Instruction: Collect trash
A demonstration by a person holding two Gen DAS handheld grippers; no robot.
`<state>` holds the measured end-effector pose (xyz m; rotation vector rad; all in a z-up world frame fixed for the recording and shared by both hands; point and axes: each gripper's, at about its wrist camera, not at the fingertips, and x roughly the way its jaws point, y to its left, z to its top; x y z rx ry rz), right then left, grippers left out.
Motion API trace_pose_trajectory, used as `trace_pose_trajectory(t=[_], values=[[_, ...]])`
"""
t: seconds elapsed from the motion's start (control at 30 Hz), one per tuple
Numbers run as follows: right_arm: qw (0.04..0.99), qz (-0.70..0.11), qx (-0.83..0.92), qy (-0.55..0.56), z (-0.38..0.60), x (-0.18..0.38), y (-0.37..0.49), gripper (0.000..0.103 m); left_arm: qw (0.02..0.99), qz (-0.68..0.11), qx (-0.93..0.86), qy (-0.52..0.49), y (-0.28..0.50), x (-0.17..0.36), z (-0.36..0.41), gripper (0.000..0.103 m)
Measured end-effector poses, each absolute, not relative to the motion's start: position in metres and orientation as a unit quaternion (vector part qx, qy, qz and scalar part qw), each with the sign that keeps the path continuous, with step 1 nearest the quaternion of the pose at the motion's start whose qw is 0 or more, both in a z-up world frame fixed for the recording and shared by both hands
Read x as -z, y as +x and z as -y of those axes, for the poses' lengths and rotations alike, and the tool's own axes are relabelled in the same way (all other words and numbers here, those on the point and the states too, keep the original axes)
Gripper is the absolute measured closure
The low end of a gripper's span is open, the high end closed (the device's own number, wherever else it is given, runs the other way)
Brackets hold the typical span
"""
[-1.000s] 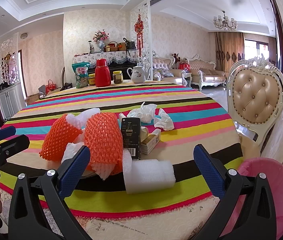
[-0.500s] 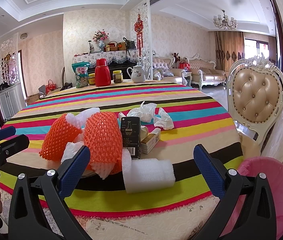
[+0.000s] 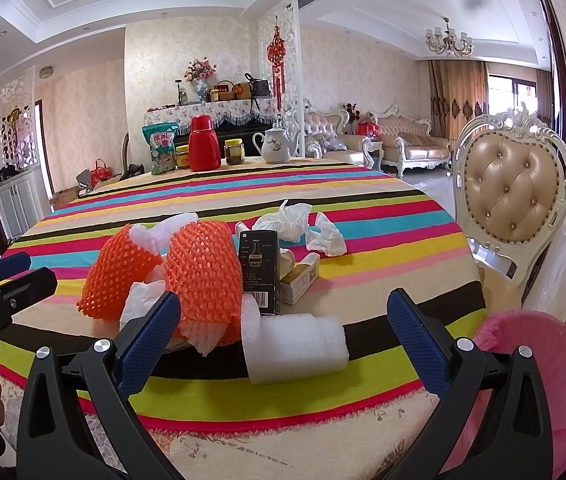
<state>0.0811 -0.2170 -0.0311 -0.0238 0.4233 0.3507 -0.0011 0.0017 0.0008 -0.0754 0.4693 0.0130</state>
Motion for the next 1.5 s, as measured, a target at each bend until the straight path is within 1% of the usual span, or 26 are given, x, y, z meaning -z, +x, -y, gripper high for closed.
trace_pose_trajectory(t=[0.37, 0.6, 0.83, 0.9, 0.93, 0.97, 1.0, 1.03, 1.07, 1.1, 1.13, 1.2, 1.27, 1.3, 1.33, 1.37, 1.4, 1.43, 1.47, 1.5], values=[[0.959, -0.226, -0.17, -0.008, 0.218, 0.035, 0.087, 0.006, 0.967, -0.252, -0.006, -0.043, 0.005, 0.002, -0.008, 0.004], [0.95, -0.253, -0.18, -0.01, 0.207, 0.033, 0.099, 0.006, 0.948, -0.315, -0.01, -0.047, 0.031, 0.012, -0.028, 0.005], [0.935, -0.282, -0.212, -0.036, 0.174, 0.031, 0.118, 0.006, 0.929, -0.364, -0.009, -0.063, 0.063, 0.031, -0.048, 0.005], [0.929, -0.293, -0.221, -0.041, 0.164, 0.034, 0.125, 0.006, 0.927, -0.371, -0.004, -0.063, 0.072, 0.036, -0.052, 0.008], [0.927, -0.297, -0.224, -0.043, 0.16, 0.036, 0.127, 0.006, 0.925, -0.375, 0.0, -0.064, 0.074, 0.037, -0.053, 0.014], [0.925, -0.303, -0.226, -0.046, 0.155, 0.038, 0.131, 0.006, 0.924, -0.378, 0.003, -0.065, 0.077, 0.039, -0.054, 0.018], [0.922, -0.309, -0.226, -0.05, 0.151, 0.041, 0.135, 0.006, 0.923, -0.38, 0.008, -0.065, 0.08, 0.04, -0.055, 0.018], [0.921, -0.314, -0.227, -0.051, 0.149, 0.043, 0.137, 0.008, 0.921, -0.383, 0.009, -0.064, 0.083, 0.042, -0.056, 0.019], [0.919, -0.318, -0.227, -0.055, 0.146, 0.045, 0.14, 0.012, 0.92, -0.387, 0.01, -0.064, 0.086, 0.044, -0.056, 0.023], [0.917, -0.323, -0.225, -0.061, 0.144, 0.047, 0.143, 0.022, 0.918, -0.39, 0.014, -0.064, 0.089, 0.046, -0.057, 0.025], [0.914, -0.332, -0.224, -0.065, 0.141, 0.05, 0.146, 0.026, 0.917, -0.393, 0.017, -0.064, 0.092, 0.048, -0.057, 0.026], [0.911, -0.337, -0.227, -0.064, 0.14, 0.052, 0.15, 0.028, 0.914, -0.401, 0.023, -0.064, 0.098, 0.053, -0.058, 0.031], [0.909, -0.341, -0.23, -0.065, 0.14, 0.053, 0.153, 0.034, 0.911, -0.406, 0.029, -0.068, 0.102, 0.057, -0.059, 0.044], [0.908, -0.342, -0.233, -0.065, 0.139, 0.053, 0.154, 0.04, 0.911, -0.406, 0.033, -0.07, 0.103, 0.058, -0.059, 0.048], [0.907, -0.342, -0.237, -0.067, 0.138, 0.054, 0.153, 0.047, 0.91, -0.406, 0.037, -0.071, 0.103, 0.059, -0.058, 0.055], [0.906, -0.342, -0.238, -0.07, 0.137, 0.053, 0.153, 0.05, 0.91, -0.406, 0.039, -0.072, 0.104, 0.059, -0.058, 0.06], [0.906, -0.342, -0.241, -0.072, 0.136, 0.053, 0.154, 0.055, 0.911, -0.404, 0.041, -0.074, 0.104, 0.059, -0.057, 0.062], [0.905, -0.342, -0.243, -0.073, 0.136, 0.053, 0.154, 0.06, 0.911, -0.402, 0.042, -0.075, 0.102, 0.058, -0.057, 0.068], [0.905, -0.341, -0.244, -0.074, 0.136, 0.052, 0.153, 0.063, 0.912, -0.4, 0.042, -0.077, 0.102, 0.057, -0.057, 0.072], [0.905, -0.341, -0.245, -0.074, 0.137, 0.051, 0.152, 0.067, 0.913, -0.398, 0.04, -0.078, 0.101, 0.055, -0.056, 0.073]])
